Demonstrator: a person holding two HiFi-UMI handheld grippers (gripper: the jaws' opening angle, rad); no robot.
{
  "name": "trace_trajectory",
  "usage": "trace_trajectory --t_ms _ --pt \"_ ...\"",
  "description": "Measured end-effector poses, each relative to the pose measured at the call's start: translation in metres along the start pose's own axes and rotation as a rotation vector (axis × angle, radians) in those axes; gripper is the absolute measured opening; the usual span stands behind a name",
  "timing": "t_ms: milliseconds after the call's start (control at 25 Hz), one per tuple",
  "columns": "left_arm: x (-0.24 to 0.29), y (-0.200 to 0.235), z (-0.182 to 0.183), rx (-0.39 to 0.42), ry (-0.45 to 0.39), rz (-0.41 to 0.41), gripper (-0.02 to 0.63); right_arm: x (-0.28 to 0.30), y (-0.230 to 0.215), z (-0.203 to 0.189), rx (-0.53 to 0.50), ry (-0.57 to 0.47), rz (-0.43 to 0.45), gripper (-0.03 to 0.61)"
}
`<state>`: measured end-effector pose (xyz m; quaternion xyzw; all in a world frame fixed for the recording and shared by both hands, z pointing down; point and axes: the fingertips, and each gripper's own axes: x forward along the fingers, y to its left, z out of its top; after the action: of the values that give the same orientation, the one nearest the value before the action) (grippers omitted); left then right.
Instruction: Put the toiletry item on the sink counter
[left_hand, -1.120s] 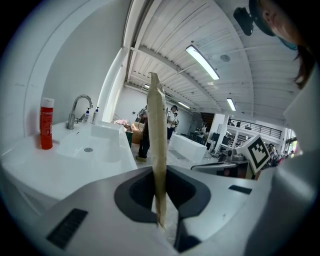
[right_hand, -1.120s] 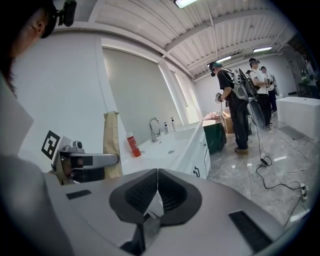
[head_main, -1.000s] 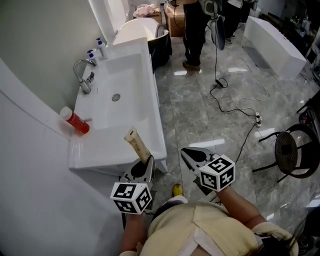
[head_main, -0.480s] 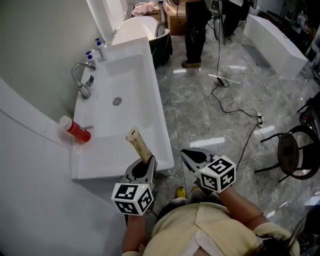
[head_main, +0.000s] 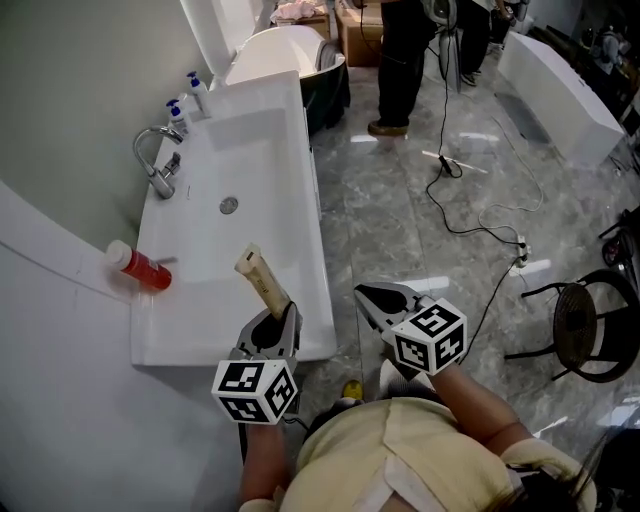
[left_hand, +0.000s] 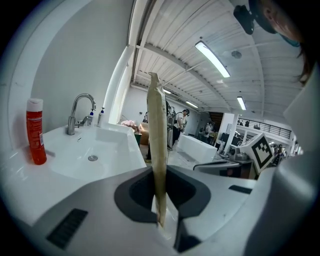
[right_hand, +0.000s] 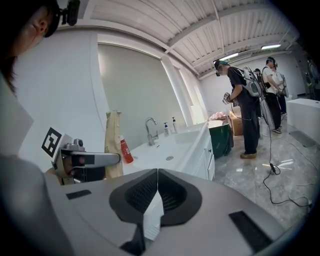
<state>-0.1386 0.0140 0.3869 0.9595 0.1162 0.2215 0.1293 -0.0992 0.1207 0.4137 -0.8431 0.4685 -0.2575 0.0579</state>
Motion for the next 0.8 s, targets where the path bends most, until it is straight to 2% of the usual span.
trace_trajectory --t_ms 480,800 --pt "0.088 -0.018 0.042 -0.033 -0.035 0.121 0.064 0.016 -0.097 0.053 -0.041 0.029 0.112 0.027" --pt "0.138 -0.034 0.064 -0.02 -0.043 0.177 0.064 0.021 -0.147 0.079 -0.062 0.037 0.19 0.027"
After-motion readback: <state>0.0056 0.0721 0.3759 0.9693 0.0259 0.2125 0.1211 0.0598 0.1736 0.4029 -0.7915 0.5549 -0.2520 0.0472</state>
